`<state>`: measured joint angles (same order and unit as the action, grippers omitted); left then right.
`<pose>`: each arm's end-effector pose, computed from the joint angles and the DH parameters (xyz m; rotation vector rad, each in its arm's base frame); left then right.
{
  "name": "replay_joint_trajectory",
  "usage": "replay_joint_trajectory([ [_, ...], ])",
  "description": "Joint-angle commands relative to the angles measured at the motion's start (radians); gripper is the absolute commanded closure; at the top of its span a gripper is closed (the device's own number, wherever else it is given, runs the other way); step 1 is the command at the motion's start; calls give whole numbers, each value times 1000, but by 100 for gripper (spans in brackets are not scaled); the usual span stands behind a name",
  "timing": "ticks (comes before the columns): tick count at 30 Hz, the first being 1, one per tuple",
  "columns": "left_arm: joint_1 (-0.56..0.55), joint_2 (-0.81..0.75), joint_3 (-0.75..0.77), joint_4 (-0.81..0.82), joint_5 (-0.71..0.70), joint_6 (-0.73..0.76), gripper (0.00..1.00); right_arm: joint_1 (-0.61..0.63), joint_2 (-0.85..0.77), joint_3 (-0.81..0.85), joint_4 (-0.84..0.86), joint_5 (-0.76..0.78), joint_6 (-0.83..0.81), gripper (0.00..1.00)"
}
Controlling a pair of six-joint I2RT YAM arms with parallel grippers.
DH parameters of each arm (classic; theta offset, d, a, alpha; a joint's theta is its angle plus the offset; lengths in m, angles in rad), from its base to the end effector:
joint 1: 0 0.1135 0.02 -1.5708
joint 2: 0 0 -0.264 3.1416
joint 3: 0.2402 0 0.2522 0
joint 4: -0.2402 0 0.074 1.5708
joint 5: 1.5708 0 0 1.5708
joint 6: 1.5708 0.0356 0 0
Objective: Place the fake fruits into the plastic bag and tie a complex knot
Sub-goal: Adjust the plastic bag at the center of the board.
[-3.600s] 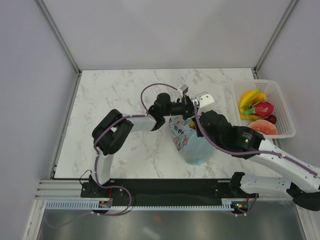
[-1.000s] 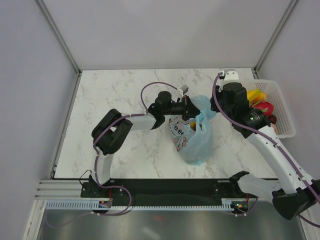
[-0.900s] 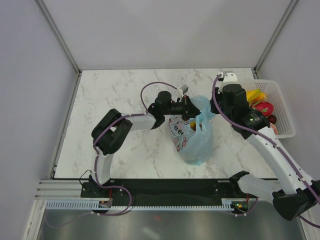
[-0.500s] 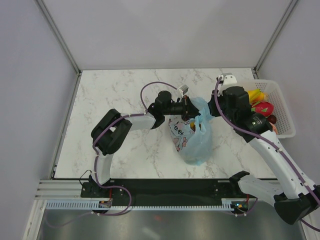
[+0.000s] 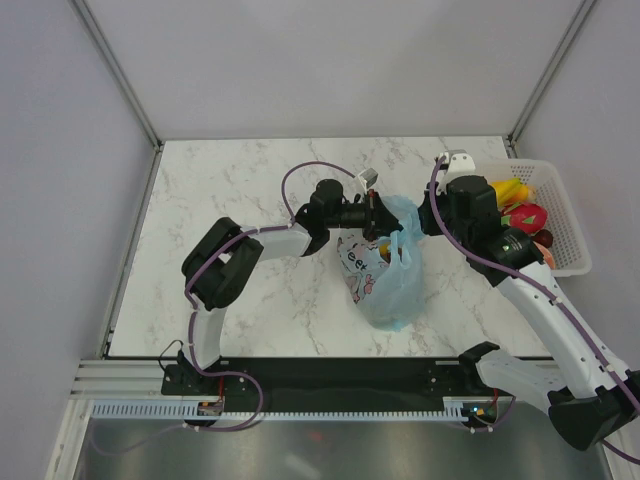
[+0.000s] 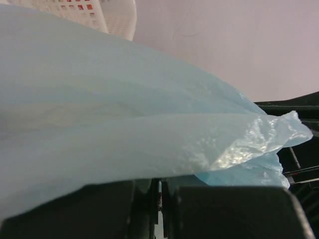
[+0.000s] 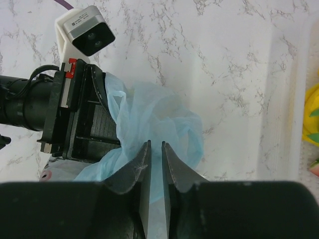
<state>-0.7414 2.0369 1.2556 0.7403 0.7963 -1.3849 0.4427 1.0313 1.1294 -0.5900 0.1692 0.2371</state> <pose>0.3174 -0.3251 0.2154 0.1339 2.1591 -2.0927 0.2000 0.0882 0.3722 -0.1074 2.0614 0.2466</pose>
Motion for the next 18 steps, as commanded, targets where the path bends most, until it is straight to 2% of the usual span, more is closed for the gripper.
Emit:
replay_joint_trajectory([
  [1,2,-57,51,7,41,34,98,-4,-14,-23,38,-25,37,80],
  [4,-4,-64,57,1,50,27,98,-4,-10,-20,47,-31,41,83],
  [18,-44,-63,122,-48,81,20,98,-9,-23,0,56,-65,47,84],
])
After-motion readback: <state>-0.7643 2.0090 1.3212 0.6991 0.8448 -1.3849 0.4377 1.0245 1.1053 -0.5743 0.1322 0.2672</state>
